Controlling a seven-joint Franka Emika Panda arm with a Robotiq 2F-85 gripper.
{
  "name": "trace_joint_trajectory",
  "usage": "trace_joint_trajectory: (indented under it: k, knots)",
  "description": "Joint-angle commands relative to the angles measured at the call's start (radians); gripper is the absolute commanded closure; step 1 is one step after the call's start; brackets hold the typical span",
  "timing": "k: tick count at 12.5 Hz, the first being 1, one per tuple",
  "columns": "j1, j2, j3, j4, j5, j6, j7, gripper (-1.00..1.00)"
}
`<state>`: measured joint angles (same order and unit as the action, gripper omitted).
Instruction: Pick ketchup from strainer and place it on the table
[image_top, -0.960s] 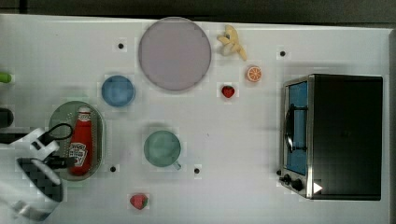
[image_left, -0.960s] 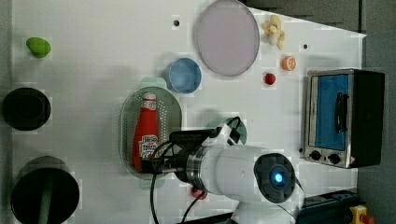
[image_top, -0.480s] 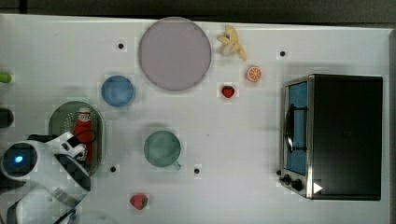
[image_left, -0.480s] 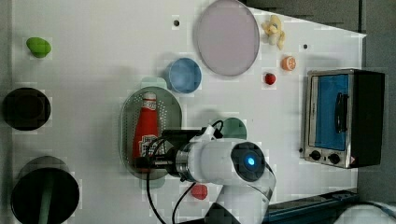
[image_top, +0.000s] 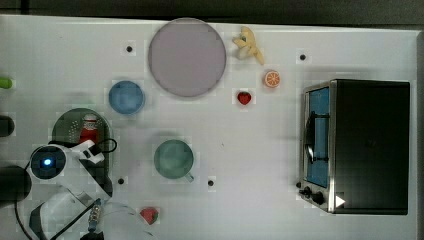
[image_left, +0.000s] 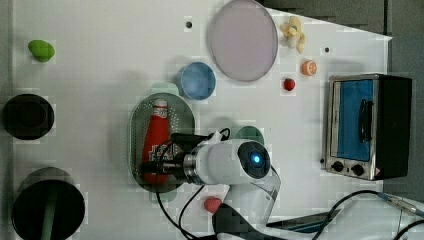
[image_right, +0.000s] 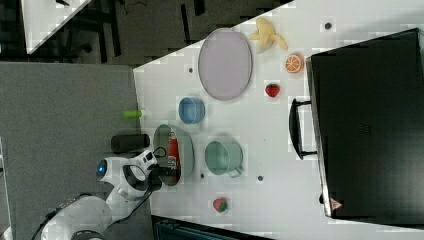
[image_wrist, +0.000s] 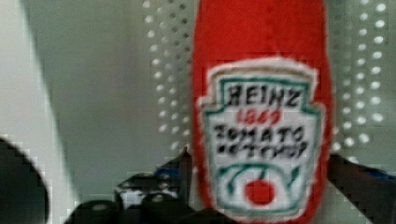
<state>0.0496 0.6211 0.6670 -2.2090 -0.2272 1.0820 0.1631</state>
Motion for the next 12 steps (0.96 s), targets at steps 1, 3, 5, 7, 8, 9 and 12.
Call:
trace_joint_trajectory:
  k: [1, 3, 5, 7, 8, 9, 12]
  knots:
    - [0.038, -0.022, -0.025, 0.018, -0.012, 0.015, 0.047, -0.92]
    - [0.044, -0.024, -0.022, 0.021, -0.012, 0.027, 0.047, -0.43]
    - [0.043, -0.039, -0.019, 0.022, -0.012, 0.022, 0.047, -0.21]
    - [0.038, -0.088, -0.003, 0.022, -0.012, -0.001, 0.047, -0.21]
    - [0.031, -0.126, 0.01, 0.022, -0.009, -0.032, 0.047, -0.21]
    - [0.022, -0.172, 0.024, 0.027, 0.002, -0.075, 0.047, -0.21]
    - [-0.007, -0.314, 0.054, 0.076, 0.095, -0.254, 0.047, -0.21]
